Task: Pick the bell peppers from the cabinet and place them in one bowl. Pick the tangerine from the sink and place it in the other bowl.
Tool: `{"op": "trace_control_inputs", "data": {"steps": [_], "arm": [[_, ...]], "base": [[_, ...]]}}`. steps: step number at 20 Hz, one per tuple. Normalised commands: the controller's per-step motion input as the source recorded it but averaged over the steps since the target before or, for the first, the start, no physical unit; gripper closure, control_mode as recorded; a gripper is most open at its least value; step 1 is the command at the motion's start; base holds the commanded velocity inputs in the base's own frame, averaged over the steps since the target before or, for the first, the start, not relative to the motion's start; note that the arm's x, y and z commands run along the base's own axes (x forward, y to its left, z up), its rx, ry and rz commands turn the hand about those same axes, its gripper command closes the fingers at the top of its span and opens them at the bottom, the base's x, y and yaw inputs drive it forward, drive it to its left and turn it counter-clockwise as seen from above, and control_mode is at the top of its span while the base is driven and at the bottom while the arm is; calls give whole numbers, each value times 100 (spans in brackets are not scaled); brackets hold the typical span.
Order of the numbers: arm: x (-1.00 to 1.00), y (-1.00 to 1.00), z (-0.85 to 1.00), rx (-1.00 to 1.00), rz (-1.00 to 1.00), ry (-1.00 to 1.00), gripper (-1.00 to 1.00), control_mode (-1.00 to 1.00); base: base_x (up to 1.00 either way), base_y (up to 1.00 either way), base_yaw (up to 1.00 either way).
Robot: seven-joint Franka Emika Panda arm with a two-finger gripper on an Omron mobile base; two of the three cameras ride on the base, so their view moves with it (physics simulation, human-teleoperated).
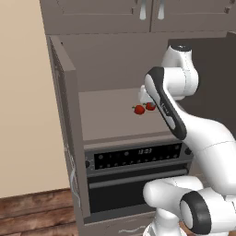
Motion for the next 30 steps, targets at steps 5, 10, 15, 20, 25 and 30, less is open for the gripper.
{"op": "trace_control_inputs", "data": {"steps": [5, 10, 15, 20, 25, 30], "arm": [[0, 0, -26, 0, 0, 1, -100, -100], [0, -1, -27, 0, 0, 0, -100, -100], [15, -3, -20, 0, 1, -5, -100, -100], [12, 0, -21, 0, 0, -12, -100, -100], [31, 1, -11, 0, 0, -7, -100, -100], [23, 1, -1, 0, 0, 0, -100, -100]], "base": [[0, 0, 0], [0, 0, 0], [0, 0, 0], [0, 0, 0], [0, 0, 0], [0, 0, 0]]}}
